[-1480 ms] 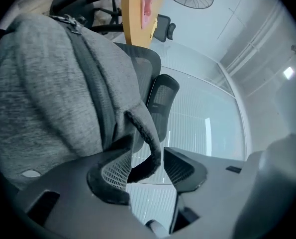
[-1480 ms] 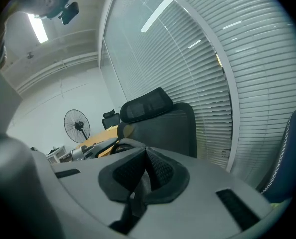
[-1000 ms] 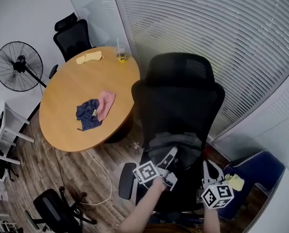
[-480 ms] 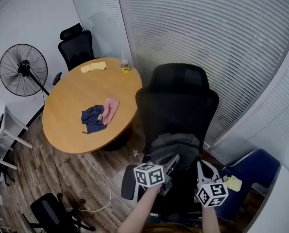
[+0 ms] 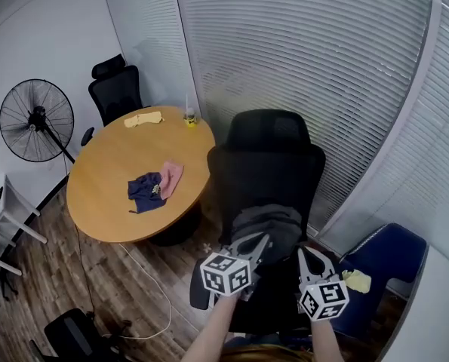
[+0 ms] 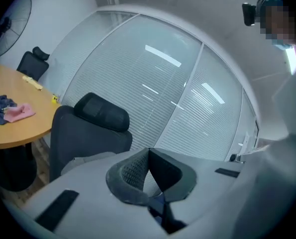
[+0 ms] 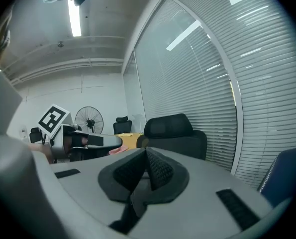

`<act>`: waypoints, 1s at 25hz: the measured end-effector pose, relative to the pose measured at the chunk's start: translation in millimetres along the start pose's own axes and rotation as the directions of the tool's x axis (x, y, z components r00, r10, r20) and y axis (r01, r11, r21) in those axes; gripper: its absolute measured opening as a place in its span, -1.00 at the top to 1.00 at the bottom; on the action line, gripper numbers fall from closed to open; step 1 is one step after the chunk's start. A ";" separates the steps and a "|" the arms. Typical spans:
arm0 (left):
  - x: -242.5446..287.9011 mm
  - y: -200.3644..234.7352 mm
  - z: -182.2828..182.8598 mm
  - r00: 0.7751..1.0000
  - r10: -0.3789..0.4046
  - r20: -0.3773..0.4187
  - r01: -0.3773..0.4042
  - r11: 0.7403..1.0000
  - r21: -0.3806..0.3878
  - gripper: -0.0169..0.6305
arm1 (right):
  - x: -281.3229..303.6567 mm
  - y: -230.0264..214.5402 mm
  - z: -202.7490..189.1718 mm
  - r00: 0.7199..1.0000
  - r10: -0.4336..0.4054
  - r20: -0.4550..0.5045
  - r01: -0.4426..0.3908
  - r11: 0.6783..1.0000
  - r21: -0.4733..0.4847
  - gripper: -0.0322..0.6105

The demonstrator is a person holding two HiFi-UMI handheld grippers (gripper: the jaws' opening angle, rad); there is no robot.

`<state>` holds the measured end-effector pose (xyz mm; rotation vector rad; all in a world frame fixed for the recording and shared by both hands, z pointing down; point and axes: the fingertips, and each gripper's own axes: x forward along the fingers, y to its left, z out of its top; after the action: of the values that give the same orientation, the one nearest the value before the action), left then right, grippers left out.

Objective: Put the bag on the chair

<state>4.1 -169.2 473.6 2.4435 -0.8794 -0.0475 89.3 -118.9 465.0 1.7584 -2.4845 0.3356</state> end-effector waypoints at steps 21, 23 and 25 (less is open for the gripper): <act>-56.5 -35.1 17.1 0.992 0.053 0.113 -0.053 0.999 0.002 0.88 | -60.4 12.8 19.2 0.993 -0.035 0.111 0.036 0.999 -0.012 0.86; -56.7 -36.6 16.1 0.992 0.056 0.112 -0.058 0.998 0.011 0.88 | -63.0 12.8 19.2 0.993 -0.035 0.112 0.037 0.999 -0.013 0.86; -55.9 -37.5 16.1 0.991 0.061 0.116 -0.063 0.998 0.021 0.88 | -64.6 11.6 19.2 0.993 -0.036 0.110 0.038 0.999 -0.012 0.86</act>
<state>-21.4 -119.2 433.1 2.4544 -1.0110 -0.1571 101.4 -60.0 432.5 1.8637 -2.5169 0.2241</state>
